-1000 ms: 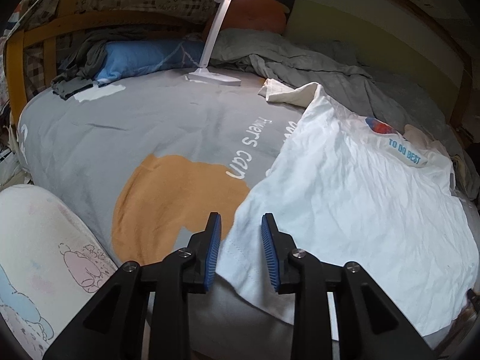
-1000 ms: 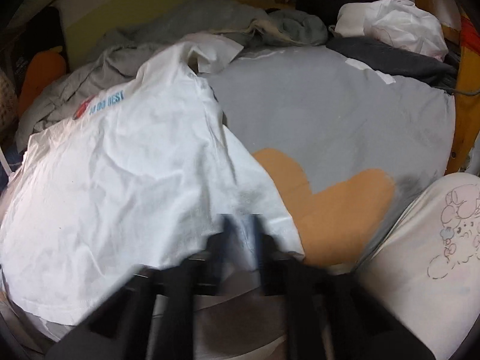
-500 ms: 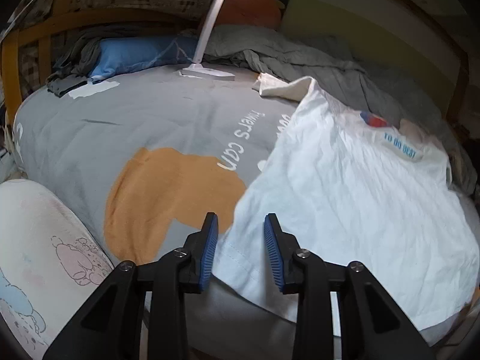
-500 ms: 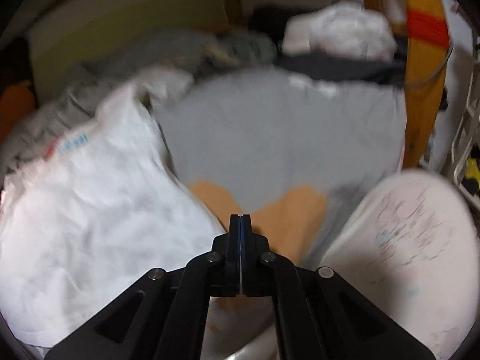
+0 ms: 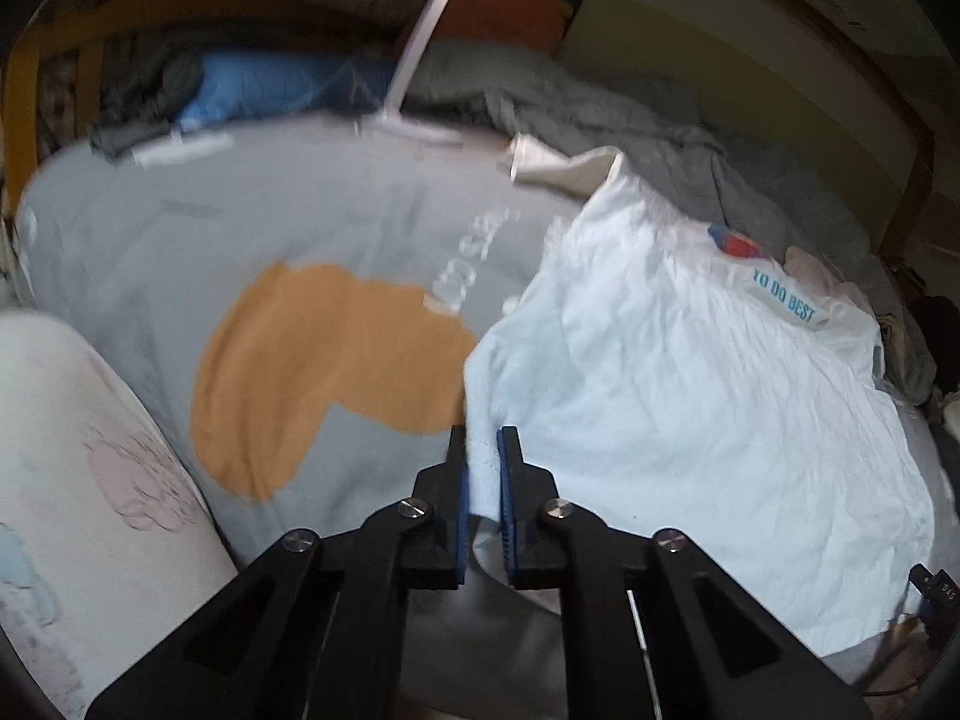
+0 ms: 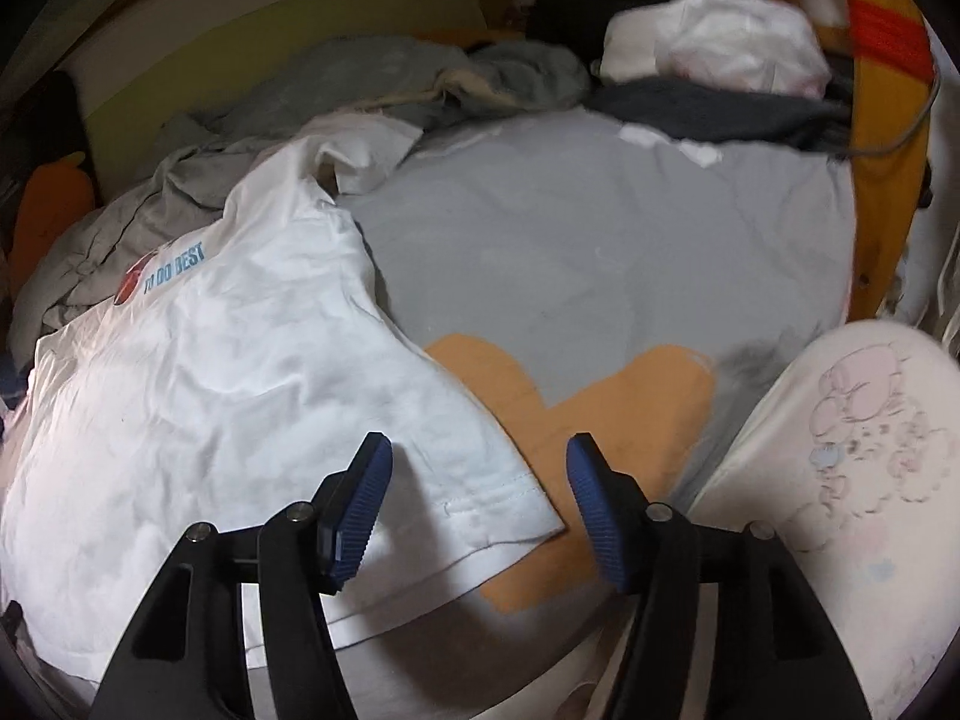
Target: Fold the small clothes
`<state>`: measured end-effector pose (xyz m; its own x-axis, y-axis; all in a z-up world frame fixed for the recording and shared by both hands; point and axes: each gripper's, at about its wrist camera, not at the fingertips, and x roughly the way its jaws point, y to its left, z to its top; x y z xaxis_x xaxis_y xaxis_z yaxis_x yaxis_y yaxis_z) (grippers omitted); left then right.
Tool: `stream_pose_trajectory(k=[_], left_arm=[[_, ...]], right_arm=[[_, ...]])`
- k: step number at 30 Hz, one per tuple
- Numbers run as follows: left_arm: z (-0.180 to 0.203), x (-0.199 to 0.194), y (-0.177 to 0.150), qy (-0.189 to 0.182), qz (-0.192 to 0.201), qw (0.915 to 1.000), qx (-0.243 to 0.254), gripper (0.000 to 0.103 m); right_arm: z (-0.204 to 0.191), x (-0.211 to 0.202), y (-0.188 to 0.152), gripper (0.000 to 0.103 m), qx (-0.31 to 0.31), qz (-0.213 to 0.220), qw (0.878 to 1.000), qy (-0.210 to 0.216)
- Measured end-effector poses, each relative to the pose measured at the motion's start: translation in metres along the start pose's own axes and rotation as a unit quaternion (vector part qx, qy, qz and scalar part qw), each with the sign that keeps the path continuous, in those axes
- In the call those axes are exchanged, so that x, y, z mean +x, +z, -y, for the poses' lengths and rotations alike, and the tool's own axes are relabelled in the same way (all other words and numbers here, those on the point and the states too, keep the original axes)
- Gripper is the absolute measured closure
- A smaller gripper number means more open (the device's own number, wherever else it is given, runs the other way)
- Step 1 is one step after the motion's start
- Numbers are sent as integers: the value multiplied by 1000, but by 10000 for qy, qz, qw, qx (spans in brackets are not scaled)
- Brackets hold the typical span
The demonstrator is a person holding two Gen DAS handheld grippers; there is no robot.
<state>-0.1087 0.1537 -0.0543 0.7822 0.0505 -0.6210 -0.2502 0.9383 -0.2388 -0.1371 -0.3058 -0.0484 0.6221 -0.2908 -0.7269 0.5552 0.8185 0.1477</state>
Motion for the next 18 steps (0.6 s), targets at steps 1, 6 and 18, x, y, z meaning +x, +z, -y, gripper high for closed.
stream_pose_trajectory(k=[1,6,18], left_arm=[[2,-3,1,74,85,9999,75,95],[2,-14,11,359,-20,9993,23,95],[48,-57,72,131,151,9998,-46,96]], right_arm=[[-3,6,-1,50,-154,-167,9995,-220],[-10,-10,-2,99,-226,219,9991,-275],[0,-63,48,100,324,740,9961,-356]])
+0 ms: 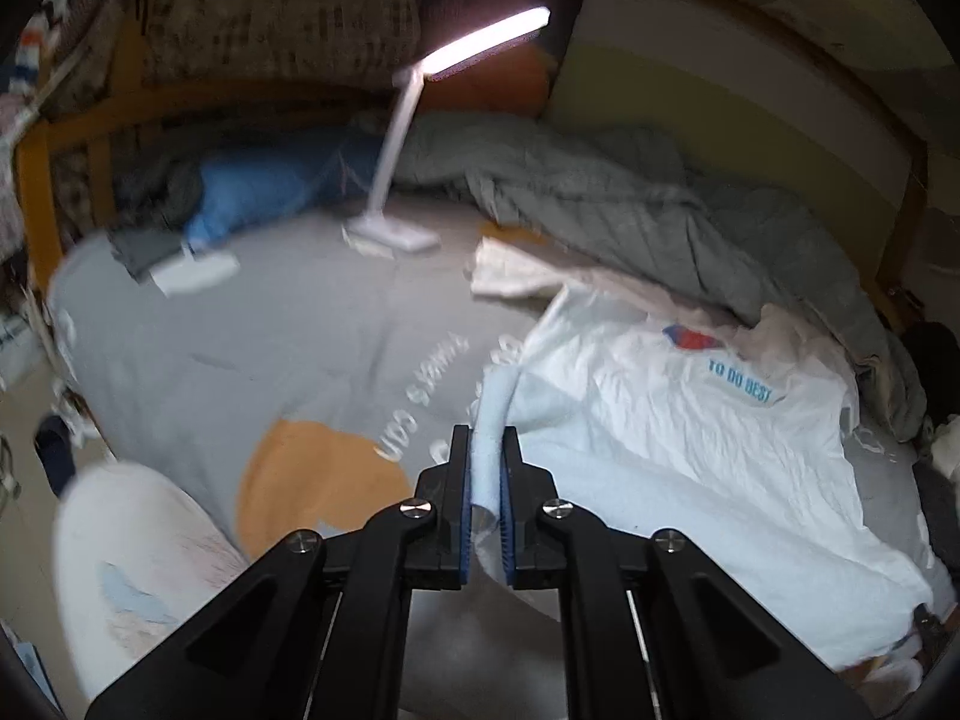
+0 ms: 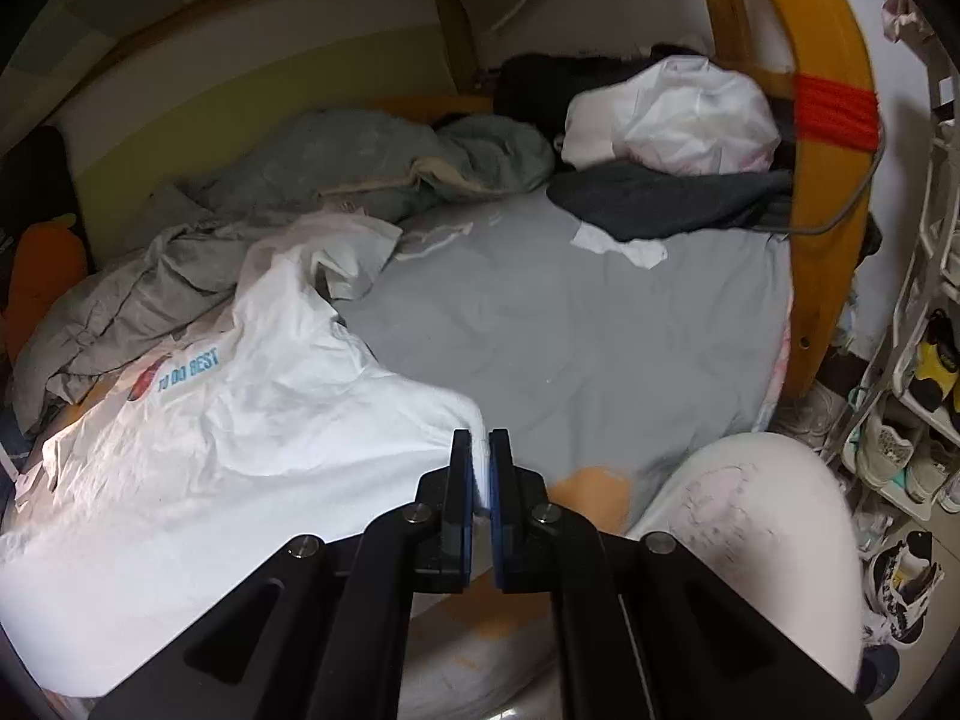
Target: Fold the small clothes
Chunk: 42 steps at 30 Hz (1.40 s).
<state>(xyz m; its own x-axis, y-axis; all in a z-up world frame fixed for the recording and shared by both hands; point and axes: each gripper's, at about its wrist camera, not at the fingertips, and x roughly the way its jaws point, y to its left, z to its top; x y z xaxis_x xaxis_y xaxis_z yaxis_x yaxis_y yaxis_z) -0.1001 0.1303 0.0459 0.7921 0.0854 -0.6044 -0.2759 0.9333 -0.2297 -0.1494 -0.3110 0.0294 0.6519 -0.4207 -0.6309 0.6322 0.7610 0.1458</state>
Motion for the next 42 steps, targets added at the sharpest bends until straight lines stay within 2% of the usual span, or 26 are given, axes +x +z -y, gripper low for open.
stream_pose_trajectory(k=[3,5,7,11,12,13,14,15,16,17,18,19,20,22,24,27,30,32,33,34,35,36,37,38,40,42], left_arm=[[0,26,2,68,-337,9992,-191,96],[2,48,16,80,-521,9979,-367,96],[9,74,37,11,-640,9961,-609,96],[37,152,88,140,-920,9937,-619,96],[41,174,96,209,-1037,9923,-642,95],[46,199,102,258,-1102,9920,-553,88],[47,216,102,511,-1196,9902,-512,83],[41,225,99,665,-1431,9852,-666,83],[35,222,95,276,-1424,9859,-834,81],[34,214,94,-94,-1268,9891,-749,69],[36,202,93,-131,-1061,9933,-438,61],[37,193,90,8,-897,9958,-182,47],[38,183,87,-26,-772,9970,62,46],[36,174,83,-397,-909,9944,353,46],[33,171,79,-711,-1144,9897,495,46],[28,168,62,-800,-1373,9852,643,45],[23,176,39,-998,-1672,9797,472,45],[16,190,24,-1262,-2035,9709,73,47],[16,193,22,-1249,-1927,9733,42,47],[19,192,22,-1171,-1791,9767,164,65],[22,192,22,-1042,-1725,9791,261,92],[24,191,22,-1227,-1753,9766,225,98],[26,187,21,-1312,-1749,9756,186,98],[26,180,21,-1197,-1665,9785,218,98],[19,161,22,-1113,-1515,9821,143,98],[3,137,21,-1240,-1514,9807,-15,98]], right_arm=[[-7,15,10,100,32,-130,9998,118],[-21,27,26,100,-82,-220,9993,293],[-41,50,57,100,-76,-360,9973,628],[-96,114,120,99,-286,-528,9915,1150],[-107,129,128,99,-325,-551,9913,1148],[-117,147,136,99,-220,-513,9922,1111],[-124,163,140,97,-131,-426,9940,1000],[-127,171,141,85,-89,-380,9959,815],[-127,177,141,79,-44,-330,9976,612],[-124,179,140,66,-9,-260,9972,703],[-120,178,139,50,-11,-210,9962,843],[-116,175,140,45,-61,-147,9950,985],[-112,171,140,44,-204,-70,9941,1065],[-107,168,142,44,-509,-139,9917,1169],[-101,164,139,44,-724,-420,9853,1487],[-89,164,122,44,-695,-938,9762,1829],[-78,162,93,44,-642,-1301,9691,1994],[-74,167,77,44,-594,-1427,9649,2124],[-74,175,71,44,-529,-1631,9585,2276],[-76,185,66,44,-462,-1832,9542,2321],[-78,190,63,44,-476,-1878,9531,2325],[-83,193,60,48,-604,-1857,9535,2295],[-89,190,58,64,-819,-1765,9552,2229],[-93,184,56,99,-1073,-1676,9523,2315],[-92,158,55,99,-1315,-1194,9624,2056],[-83,126,54,99,-1370,-875,9681,1908]])
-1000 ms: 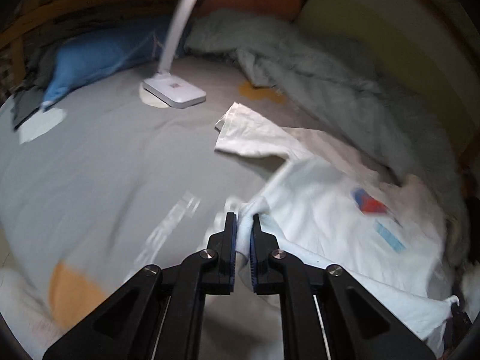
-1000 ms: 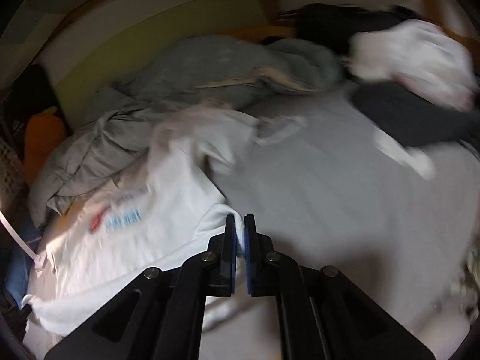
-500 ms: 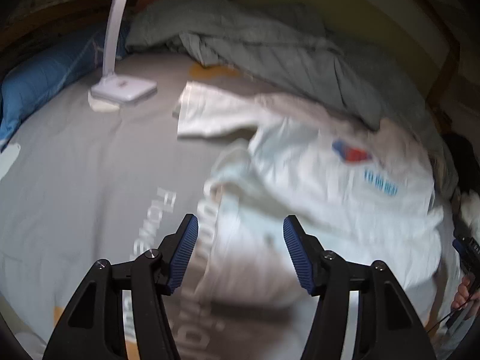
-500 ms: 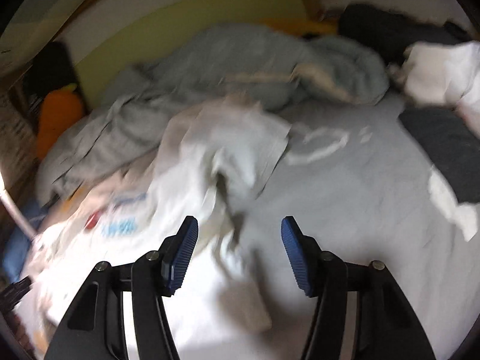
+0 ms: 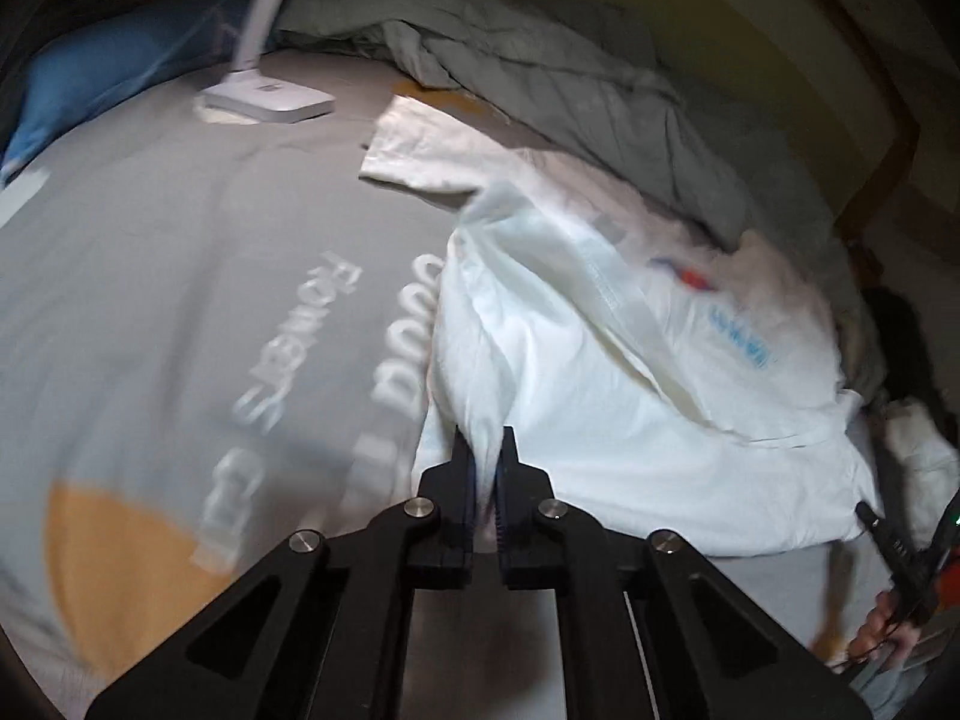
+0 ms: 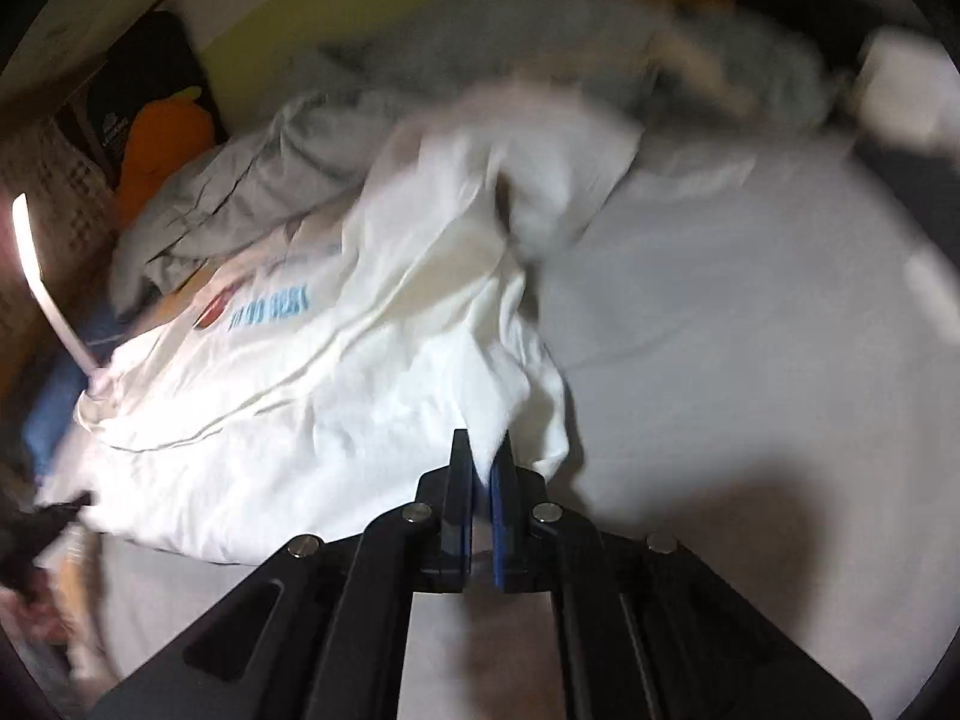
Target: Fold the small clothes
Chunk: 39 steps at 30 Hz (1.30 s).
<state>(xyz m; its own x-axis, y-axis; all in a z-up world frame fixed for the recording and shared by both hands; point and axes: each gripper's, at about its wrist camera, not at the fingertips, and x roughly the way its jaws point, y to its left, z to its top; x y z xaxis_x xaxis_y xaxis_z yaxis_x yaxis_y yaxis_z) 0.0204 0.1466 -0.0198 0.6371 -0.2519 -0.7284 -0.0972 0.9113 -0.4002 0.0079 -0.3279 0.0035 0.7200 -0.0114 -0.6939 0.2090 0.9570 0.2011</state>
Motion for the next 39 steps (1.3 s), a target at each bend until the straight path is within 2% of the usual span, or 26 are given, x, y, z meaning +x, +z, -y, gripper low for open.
stream_pose_trajectory(k=[2,4,6,8,9,10,11,12,13,14,16,19,22,24,25,27,28,29,30,31,32,33,34,39], left_arm=[[-6,-18,-13,68,-78,9998,182,98],[-16,-22,-29,233,-259,9989,308,97],[-23,-13,-47,481,-504,9969,372,97],[-23,-12,-58,598,-400,9962,499,93],[-17,-15,-60,716,-308,9947,675,93],[-12,-19,-60,781,-244,9932,831,89],[-9,-21,-58,856,-171,9920,911,73],[-6,-26,-54,842,-67,9917,971,65],[-4,-29,-48,721,49,9921,1030,60],[-2,-32,-40,622,143,9918,1104,60],[2,-37,-21,628,275,9898,1247,60],[14,-21,14,609,171,9868,1490,51],[18,12,43,1061,-135,9803,1659,48],[13,27,52,1102,-285,9802,1622,48],[7,34,56,934,-363,9838,1489,49],[-4,50,59,606,-654,9883,1235,49],[-8,55,59,544,-744,9890,1155,50],[-10,58,58,508,-694,9901,1111,53],[-11,59,58,510,-637,9903,1128,58],[-12,59,59,530,-533,9907,1139,72],[-13,55,59,513,-419,9916,1109,81],[-14,51,59,421,-324,9932,1032,83],[-16,47,61,250,-249,9952,912,90],[-14,26,64,-110,39,9976,685,91]], right_arm=[[3,-32,-12,99,142,45,9999,42],[6,-50,-30,99,203,-190,9996,-24],[5,-47,-54,99,209,-558,9978,-307],[3,-35,-76,99,135,-900,9935,-683],[2,-35,-83,98,109,-848,9932,-788],[-2,-39,-86,96,43,-720,9934,-890],[-8,-45,-87,85,-121,-607,9920,-1098],[-12,-48,-84,71,-241,-536,9901,-1274],[-16,-52,-80,61,-377,-412,9880,-1442],[-21,-60,-73,43,-567,-151,9861,-1553],[-26,-72,-56,40,-801,264,9845,-1540],[-34,-71,-19,40,-997,415,9861,-1262],[-41,-41,16,39,-1160,1,9899,-815],[-37,-17,32,39,-1127,-205,9915,-612],[-31,-4,39,39,-1047,-271,9928,-508],[-20,20,46,57,-818,-424,9953,-294],[-13,33,47,61,-695,-566,9958,-166],[-10,43,41,71,-601,-676,9959,-94],[-5,53,39,88,-498,-782,9957,-15],[-2,59,35,94,-444,-798,9958,-16],[2,60,34,95,-363,-732,9967,17],[3,62,33,99,-270,-629,9976,45],[5,57,33,102,-148,-434,9989,-6],[0,26,32,102,-103,212,9994,-271]])
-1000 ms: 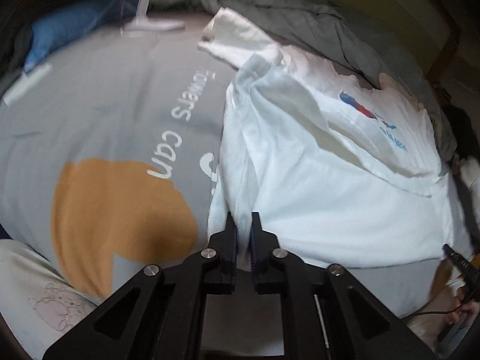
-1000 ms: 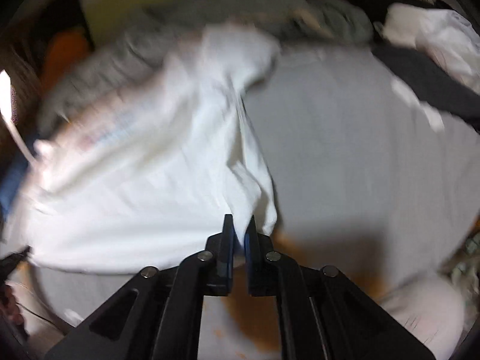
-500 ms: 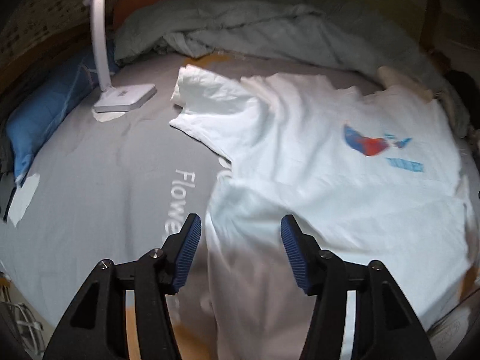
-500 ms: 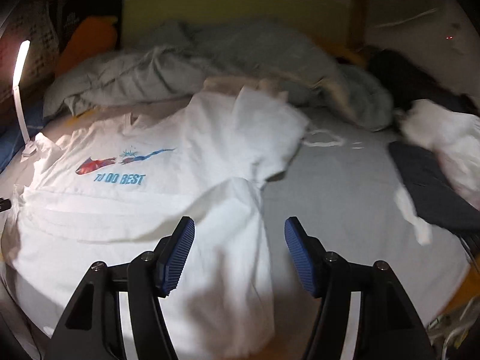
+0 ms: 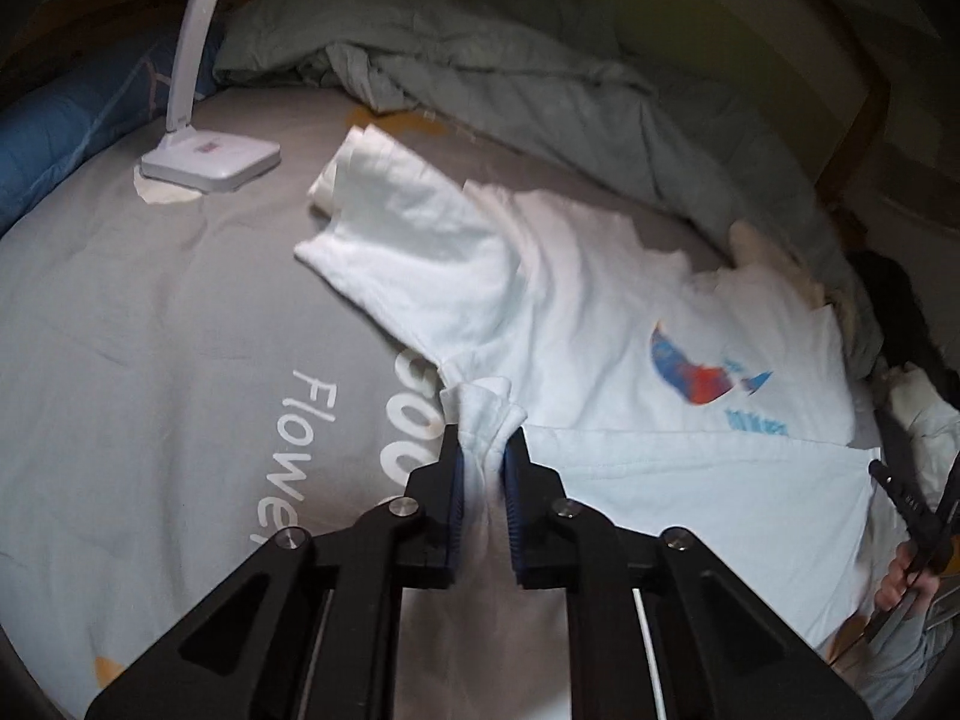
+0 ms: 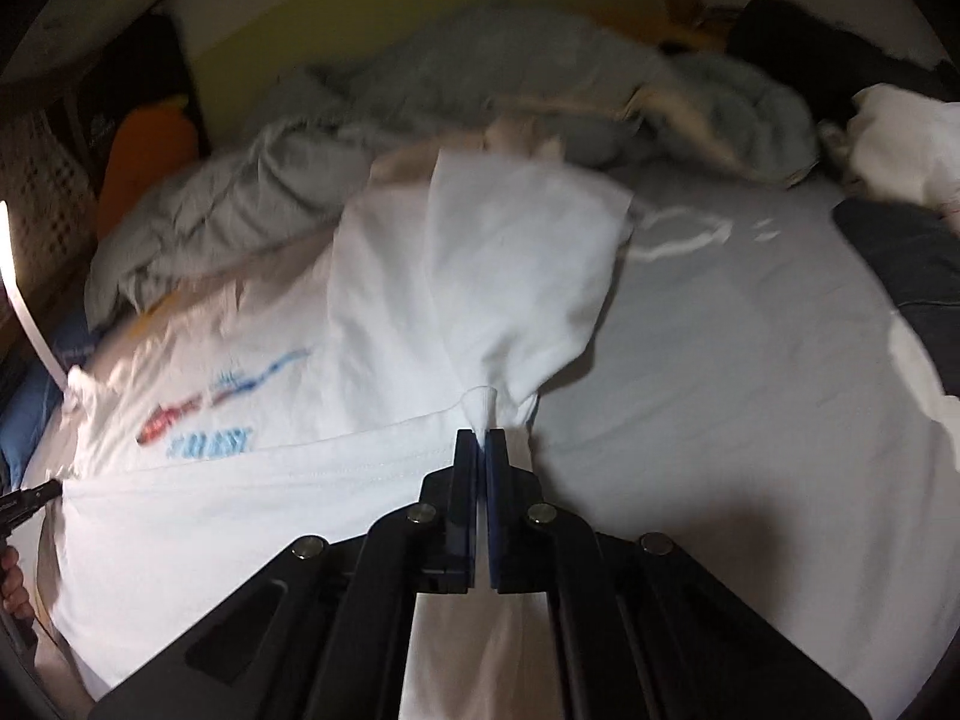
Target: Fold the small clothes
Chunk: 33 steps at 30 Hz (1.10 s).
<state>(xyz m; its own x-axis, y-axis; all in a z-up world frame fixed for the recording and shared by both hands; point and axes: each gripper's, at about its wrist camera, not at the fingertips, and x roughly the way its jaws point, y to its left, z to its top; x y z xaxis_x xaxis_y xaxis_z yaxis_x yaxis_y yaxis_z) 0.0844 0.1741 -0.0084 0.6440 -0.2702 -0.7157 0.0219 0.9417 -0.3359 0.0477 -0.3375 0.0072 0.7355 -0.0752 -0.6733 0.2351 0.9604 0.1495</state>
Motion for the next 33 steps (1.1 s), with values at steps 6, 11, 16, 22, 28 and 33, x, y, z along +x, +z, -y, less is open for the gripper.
stream_pose_trajectory(k=[6,11,16,22,28,33], left_arm=[[2,11,7,100,111,9999,65,85],[-2,18,-7,339,321,9987,205,59],[-3,-26,-21,69,760,9971,70,39],[-1,-40,-76,55,557,9984,-75,38],[-11,-42,-107,195,814,9953,-483,75],[5,-62,-106,385,1242,9914,-166,100]], right_arm=[[-4,-4,3,100,-318,133,9986,-399],[18,6,1,69,2,-144,9959,-888],[37,-39,-24,43,555,21,9976,-424],[37,-68,-79,43,680,-296,9962,-461],[30,-60,-101,60,420,-808,9947,-468],[13,-85,-103,97,60,-106,9992,-369]])
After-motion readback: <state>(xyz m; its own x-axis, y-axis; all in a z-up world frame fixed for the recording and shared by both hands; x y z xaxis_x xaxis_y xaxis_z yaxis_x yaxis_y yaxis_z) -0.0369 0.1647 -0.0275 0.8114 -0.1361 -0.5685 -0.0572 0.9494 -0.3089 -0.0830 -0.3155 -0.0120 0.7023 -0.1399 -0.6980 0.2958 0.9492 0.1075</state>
